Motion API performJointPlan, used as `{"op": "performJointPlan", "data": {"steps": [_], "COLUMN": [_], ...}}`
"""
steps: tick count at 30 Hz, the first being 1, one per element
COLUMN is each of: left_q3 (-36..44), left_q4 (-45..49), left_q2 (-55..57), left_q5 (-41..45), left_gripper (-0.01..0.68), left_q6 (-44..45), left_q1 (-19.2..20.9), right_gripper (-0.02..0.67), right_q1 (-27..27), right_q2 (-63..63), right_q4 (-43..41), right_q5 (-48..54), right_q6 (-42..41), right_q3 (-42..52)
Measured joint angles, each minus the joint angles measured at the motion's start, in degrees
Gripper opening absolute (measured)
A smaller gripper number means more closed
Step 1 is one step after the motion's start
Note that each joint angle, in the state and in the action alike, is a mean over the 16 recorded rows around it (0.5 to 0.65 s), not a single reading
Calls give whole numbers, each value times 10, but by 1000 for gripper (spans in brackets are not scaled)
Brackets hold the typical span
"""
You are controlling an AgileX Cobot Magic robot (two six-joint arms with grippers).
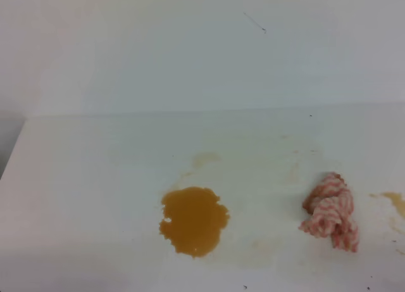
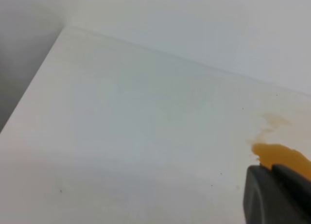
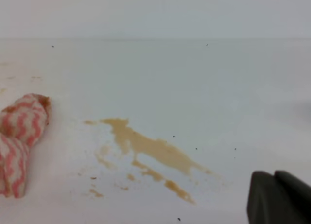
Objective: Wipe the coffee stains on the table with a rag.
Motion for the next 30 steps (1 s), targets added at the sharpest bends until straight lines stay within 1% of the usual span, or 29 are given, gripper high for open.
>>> {"op": "performJointPlan", "data": {"steps": [12, 16, 23, 30], "left_q3": [0, 0, 0, 0], "left_q4": [0, 0, 0, 0], "left_q2": [0, 0, 0, 0], "left_q5": [0, -1, -1, -1], "left_gripper": [-1, 0, 0, 0], "left_q6": [0, 0, 0, 0], "left_q1": [0, 0, 0, 0], "right_gripper": [-3, -3, -3, -3], "right_q1": [0, 0, 0, 0], "right_q2": [0, 0, 0, 0], "right_q4": [-1, 4, 17, 30], "right_q5": [-1, -17, -109, -257], "right_q6": [0, 2, 11, 23], "right_q3": [0, 0, 0, 0]}}
